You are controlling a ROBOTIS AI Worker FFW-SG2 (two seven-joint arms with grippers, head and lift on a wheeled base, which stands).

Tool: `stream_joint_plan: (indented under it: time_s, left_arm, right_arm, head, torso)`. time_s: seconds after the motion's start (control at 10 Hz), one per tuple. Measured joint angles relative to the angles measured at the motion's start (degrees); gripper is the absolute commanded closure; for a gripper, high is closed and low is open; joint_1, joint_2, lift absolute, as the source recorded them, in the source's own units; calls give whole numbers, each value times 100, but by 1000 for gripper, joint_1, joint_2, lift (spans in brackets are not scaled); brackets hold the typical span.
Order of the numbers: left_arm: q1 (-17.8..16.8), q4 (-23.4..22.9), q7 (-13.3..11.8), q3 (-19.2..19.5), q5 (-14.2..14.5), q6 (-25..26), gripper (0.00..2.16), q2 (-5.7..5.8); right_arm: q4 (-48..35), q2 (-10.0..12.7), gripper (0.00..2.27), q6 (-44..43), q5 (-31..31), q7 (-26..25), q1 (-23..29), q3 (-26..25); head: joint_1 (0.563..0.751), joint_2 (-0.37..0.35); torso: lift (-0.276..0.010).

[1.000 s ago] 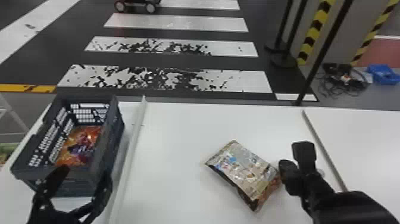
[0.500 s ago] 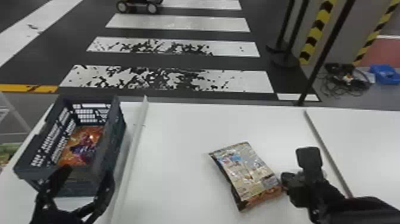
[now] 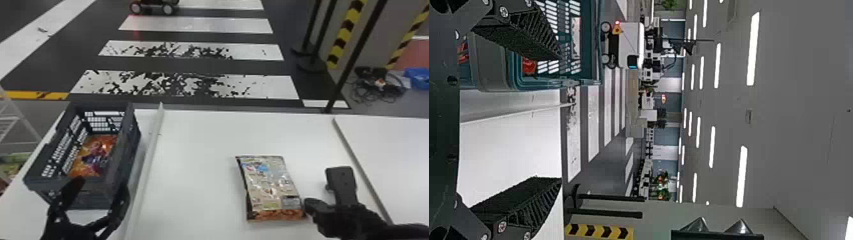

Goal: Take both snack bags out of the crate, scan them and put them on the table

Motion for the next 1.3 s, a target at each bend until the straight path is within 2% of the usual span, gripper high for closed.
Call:
stream_joint_plan:
  time_s: [0.7, 0.8, 1.0, 1.1, 1.2, 1.3]
  left_arm:
    - [-6, 16, 0, -4, -2, 6, 140, -1]
    - [-7, 16, 0, -7, -4, 6, 140, 2]
    - [-7, 24, 0, -8, -3, 6, 140, 8]
    - [-7, 23, 0, -14, -6, 6, 140, 8]
    - [-7, 21, 0, -16, -6, 3, 140, 11]
    - [-7, 17, 0, -17, -3, -6, 140, 18]
  right_arm:
    - [-264, 22, 2216, 376, 1, 42, 115, 19]
    - [-279, 31, 2125, 360, 0, 22, 114, 15]
    - [-474, 56, 1636, -172, -134, -5, 116, -71]
    - [-668, 60, 836, -391, -269, -66, 123, -114]
    - [-841, 67, 154, -445, -308, -98, 130, -125]
    - [-980, 67, 80, -456, -317, -99, 166, -126]
  head:
    - [695, 18]
    - [695, 18]
    - [695, 21]
    - [695, 25]
    - [695, 26]
    - [695, 28]
  torso:
    - [-94]
    - [-94]
    - [-94]
    - [-94]
    - [-94]
    - [-94]
